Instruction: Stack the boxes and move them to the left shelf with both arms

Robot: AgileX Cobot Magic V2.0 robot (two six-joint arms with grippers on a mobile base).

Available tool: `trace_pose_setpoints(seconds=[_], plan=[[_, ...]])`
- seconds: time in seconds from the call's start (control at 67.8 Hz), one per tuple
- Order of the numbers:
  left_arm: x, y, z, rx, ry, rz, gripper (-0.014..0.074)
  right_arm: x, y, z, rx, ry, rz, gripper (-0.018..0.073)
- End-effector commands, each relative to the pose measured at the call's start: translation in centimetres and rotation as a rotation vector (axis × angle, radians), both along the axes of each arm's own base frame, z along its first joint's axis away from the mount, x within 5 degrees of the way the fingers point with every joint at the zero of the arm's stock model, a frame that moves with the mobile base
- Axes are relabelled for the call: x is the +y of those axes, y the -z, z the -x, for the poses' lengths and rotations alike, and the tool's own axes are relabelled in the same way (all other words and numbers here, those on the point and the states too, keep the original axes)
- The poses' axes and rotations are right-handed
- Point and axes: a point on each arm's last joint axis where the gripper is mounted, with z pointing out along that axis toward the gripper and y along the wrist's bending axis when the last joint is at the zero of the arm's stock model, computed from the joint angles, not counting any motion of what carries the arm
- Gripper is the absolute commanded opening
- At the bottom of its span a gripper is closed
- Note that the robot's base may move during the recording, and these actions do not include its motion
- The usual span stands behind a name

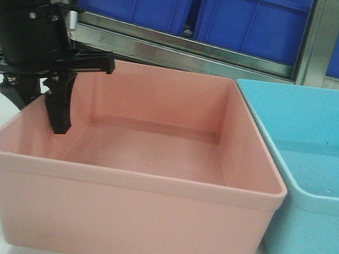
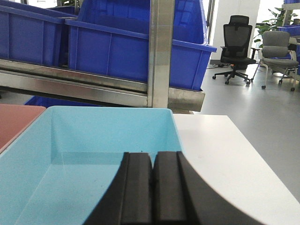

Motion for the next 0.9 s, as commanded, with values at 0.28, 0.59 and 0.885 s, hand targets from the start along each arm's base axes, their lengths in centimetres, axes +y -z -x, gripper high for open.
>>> trace_pose_setpoints(seconds=[0.28, 0.59, 0.885], plan=[[0.2, -6.4, 1.4, -0.179, 0.022, 0.103, 0.0284, 0.0, -1.0, 0.1, -0.097, 0.001, 0.017, 0.0056], [2.6, -11.8, 5.3, -0.533, 0.022, 0.212, 0.0260, 0.0, -1.0, 0.1, -0.097, 0.001, 0.017, 0.0056], [6.7, -12.9, 11.0, -1.093, 0.068, 0.221, 0.0010, 0.0, -1.0, 0.1, -0.097, 0.001, 0.017, 0.0056]])
